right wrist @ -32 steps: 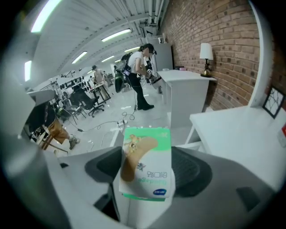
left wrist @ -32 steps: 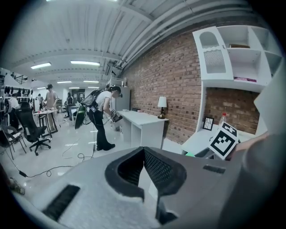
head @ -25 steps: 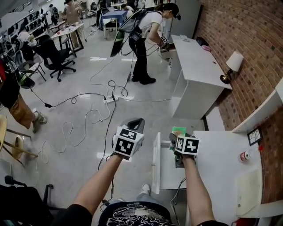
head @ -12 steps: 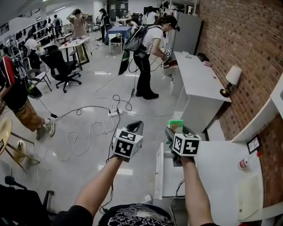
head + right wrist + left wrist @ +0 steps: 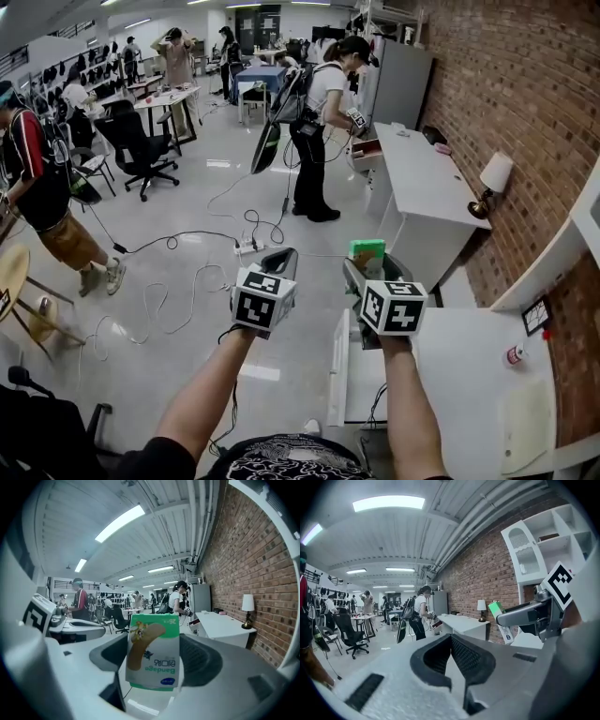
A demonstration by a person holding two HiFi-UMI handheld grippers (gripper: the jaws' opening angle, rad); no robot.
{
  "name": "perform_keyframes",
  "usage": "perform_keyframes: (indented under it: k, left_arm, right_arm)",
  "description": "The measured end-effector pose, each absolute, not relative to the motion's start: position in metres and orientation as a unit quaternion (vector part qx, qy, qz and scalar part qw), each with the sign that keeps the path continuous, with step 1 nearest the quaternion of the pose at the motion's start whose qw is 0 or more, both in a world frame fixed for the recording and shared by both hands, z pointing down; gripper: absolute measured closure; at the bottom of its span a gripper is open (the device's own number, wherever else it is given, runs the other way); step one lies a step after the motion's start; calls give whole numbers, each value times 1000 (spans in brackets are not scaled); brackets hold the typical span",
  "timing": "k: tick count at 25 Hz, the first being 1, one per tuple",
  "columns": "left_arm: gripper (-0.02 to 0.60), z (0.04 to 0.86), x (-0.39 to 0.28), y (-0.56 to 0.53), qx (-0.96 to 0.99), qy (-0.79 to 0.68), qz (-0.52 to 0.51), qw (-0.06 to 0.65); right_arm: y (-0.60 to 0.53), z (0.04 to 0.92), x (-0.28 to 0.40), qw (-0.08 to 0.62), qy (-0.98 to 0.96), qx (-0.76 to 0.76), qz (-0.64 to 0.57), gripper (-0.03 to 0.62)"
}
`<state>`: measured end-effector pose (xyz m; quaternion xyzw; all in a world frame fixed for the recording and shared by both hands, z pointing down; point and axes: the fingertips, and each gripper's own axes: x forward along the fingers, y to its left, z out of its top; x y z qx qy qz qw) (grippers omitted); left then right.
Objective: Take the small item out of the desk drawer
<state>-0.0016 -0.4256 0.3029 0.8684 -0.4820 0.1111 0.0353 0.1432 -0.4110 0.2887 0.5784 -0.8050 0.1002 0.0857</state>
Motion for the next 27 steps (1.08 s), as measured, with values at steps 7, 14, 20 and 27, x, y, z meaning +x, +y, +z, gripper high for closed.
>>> perform_keyframes:
  k: [7,14,20,27]
  left_arm:
    - [577,299,-12,-418,865,-490,106,32]
    - [577,298,-15,-418,861,-498,104,29]
    - [577,300,-12,-415,863,-493,106,33]
    - [577,296,-17,-416,859,-501,100,26]
  right_arm:
    - [-404,281,127,82,-813,570,82,249]
    - [-402,279,127,82,-814,570,78,249]
    - [-401,278,130,81,-813,571,76,249]
    - [-399,277,124,82,-813,572,72,249]
